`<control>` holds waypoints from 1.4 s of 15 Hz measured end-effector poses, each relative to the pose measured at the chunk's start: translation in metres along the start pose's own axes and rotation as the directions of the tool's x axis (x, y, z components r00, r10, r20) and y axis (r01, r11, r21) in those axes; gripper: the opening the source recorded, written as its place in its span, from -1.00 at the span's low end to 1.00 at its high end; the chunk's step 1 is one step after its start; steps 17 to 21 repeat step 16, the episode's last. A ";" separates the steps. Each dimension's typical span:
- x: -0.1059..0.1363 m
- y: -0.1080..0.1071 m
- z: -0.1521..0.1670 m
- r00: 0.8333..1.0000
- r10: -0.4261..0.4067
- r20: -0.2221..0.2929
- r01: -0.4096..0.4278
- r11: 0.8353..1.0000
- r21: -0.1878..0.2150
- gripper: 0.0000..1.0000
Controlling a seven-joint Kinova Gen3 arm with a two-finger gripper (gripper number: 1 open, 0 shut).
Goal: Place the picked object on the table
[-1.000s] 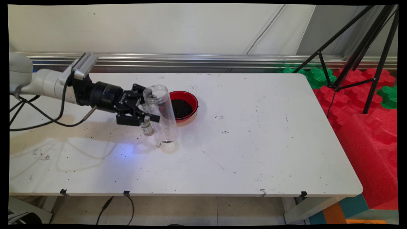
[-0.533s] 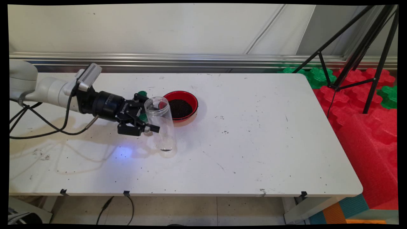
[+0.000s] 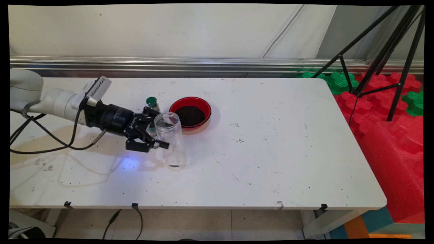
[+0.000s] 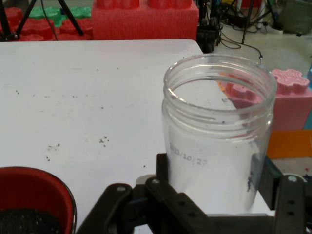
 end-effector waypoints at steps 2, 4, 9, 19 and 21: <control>-0.004 0.000 0.000 1.000 0.005 0.009 -0.005 1.000 -0.002 -1.00; -0.007 0.001 0.001 1.000 0.009 0.017 -0.009 1.000 -0.004 -1.00; -0.012 0.000 0.001 0.999 0.018 0.032 -0.018 1.000 -0.006 -1.00; -0.018 0.000 0.001 0.998 0.030 0.048 -0.030 1.000 -0.007 1.00; -0.018 0.000 0.001 0.998 0.030 0.048 -0.030 1.000 -0.007 1.00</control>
